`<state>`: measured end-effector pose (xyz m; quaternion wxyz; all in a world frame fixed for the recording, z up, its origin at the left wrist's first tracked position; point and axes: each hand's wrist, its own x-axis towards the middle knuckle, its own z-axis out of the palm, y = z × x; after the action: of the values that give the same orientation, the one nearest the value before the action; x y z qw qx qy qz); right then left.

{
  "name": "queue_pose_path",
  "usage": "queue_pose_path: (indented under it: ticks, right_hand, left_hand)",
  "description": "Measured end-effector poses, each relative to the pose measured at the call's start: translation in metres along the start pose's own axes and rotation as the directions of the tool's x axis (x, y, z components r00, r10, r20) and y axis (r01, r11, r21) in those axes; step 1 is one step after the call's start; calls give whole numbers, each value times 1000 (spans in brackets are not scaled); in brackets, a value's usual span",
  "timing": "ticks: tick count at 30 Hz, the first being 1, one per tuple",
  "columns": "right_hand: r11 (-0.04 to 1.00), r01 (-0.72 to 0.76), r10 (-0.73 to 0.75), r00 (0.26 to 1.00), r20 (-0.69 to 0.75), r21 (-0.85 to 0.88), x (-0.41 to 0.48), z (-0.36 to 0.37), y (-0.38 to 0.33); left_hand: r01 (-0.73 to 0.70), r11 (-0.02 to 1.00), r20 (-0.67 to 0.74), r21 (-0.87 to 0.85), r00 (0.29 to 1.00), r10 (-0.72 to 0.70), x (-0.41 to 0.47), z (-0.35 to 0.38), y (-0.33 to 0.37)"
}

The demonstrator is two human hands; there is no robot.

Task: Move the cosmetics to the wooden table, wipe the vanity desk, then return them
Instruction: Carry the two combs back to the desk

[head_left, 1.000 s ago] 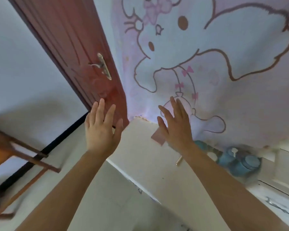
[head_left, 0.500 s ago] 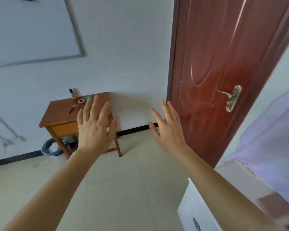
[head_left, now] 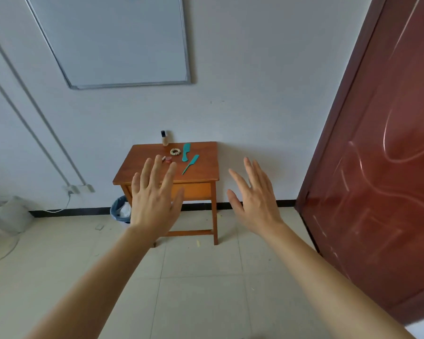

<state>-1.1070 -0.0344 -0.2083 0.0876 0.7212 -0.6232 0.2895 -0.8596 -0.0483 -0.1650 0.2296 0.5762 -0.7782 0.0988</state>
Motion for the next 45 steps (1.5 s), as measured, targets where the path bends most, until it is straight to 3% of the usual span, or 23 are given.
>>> queue_pose_path:
  ticks: [10,16,22,30,35,40,45]
  right_hand:
    - [996,38,-43,998,51,79,169,87,65]
    - [991,95,-105,988,109,91,253,147,54]
    - [989,139,-145,976,160,48,321,215,35]
    - [996,-31,46,983,179,-86,406,273,32]
    - [984,-100,135,960,244,-151,438,317,49]
    - [977,-123,181,913,365,-177,475,384,76]
    - [979,-158,200,866,457,-129,519,450,106]
  left_hand:
    - [72,996,22,61,997,-74,149,73,-26]
    - [156,983,-13,92,988,-156,203,95,-75]
    - [199,976,50,92,978,-204,259,137,-152]
    - [62,995,169,72,983,-73,370,183,-233]
    - [74,996,312,46,946,-85,411,244,-266]
    - [56,988,463,146,878,-118,442,313,-297]
    - [59,985,519,164,844,-137,497,369,-321]
